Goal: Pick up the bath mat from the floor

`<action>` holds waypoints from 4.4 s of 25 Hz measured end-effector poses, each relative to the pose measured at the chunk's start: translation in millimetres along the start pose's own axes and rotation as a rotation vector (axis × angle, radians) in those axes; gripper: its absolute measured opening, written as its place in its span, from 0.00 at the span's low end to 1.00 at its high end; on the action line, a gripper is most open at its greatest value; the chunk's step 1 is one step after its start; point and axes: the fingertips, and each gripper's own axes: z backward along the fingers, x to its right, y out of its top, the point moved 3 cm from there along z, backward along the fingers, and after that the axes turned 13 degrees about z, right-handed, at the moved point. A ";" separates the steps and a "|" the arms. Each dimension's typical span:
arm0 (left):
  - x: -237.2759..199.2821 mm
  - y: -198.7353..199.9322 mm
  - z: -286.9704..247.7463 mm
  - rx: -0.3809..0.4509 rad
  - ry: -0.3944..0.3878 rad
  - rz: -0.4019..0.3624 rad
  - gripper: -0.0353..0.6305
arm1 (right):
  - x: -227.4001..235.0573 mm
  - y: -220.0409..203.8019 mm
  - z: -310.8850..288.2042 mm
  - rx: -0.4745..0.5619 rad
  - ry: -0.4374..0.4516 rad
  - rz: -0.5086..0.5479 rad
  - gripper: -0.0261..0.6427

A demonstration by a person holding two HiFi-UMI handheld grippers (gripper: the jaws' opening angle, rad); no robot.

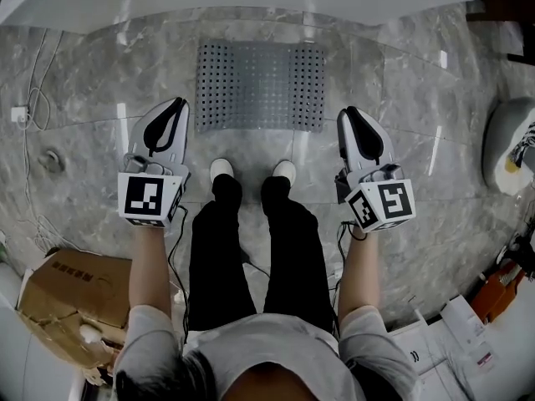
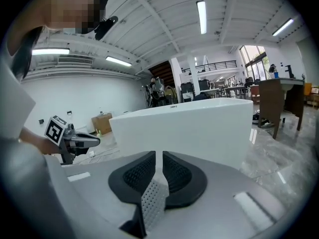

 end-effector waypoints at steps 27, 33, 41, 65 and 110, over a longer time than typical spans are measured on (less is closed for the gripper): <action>-104.8 -266.8 -174.4 0.023 0.052 -0.053 0.08 | 40.4 -284.9 -162.2 0.034 -0.030 0.043 0.15; -119.2 -298.4 -188.8 0.008 0.098 -0.044 0.11 | 47.3 -318.4 -174.1 0.025 -0.041 0.020 0.18; -139.9 -350.4 -215.4 -0.063 0.123 0.020 0.21 | 63.1 -382.4 -185.0 -0.052 -0.085 -0.010 0.25; -169.1 -446.5 -259.0 -0.264 0.190 0.163 0.43 | 101.6 -508.5 -215.4 -0.304 -0.174 -0.129 0.43; -127.8 -315.7 -226.8 -0.177 0.176 0.103 0.14 | 70.9 -391.8 -198.0 -0.223 -0.190 -0.106 0.11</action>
